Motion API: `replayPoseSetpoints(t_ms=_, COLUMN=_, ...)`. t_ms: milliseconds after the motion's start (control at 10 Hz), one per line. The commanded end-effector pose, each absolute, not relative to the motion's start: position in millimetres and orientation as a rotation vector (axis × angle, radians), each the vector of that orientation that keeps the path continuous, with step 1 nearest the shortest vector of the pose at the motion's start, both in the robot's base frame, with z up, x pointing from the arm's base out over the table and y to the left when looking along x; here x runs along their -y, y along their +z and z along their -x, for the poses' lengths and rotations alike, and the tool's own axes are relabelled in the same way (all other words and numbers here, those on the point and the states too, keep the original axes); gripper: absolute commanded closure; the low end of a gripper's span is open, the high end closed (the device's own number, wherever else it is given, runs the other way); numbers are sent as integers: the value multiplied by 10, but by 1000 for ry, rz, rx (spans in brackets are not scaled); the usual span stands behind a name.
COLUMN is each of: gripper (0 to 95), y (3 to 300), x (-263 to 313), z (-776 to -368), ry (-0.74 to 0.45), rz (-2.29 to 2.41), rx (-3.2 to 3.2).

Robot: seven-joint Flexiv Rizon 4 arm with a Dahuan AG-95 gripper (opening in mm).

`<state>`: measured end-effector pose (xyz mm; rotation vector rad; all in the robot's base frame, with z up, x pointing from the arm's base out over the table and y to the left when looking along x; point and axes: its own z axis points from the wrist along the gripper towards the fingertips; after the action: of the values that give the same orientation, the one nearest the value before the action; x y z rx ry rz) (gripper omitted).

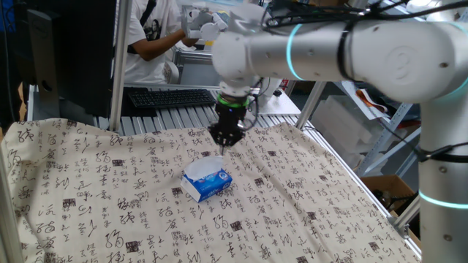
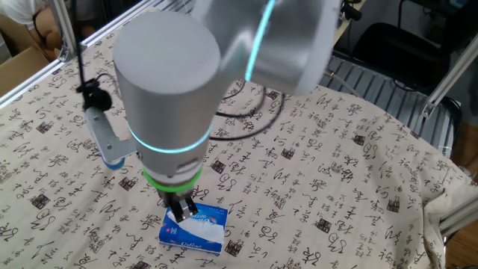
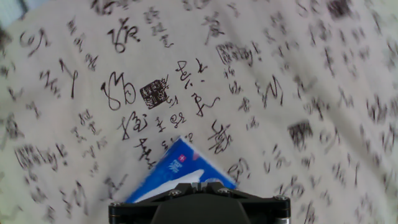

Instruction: Pull out a napkin

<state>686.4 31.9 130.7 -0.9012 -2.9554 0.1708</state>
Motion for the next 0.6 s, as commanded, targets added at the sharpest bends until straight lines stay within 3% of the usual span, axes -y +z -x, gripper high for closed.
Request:
replayPoseSetpoints(t_ms=100, gripper=950, y=1402, x=-463, z=-6855, ry=191, rz=1136, rx=2857)
replayPoseSetpoints(t_ms=600, gripper=950, y=1401, x=-464, z=-6854, ry=242, rz=1251, rx=2803)
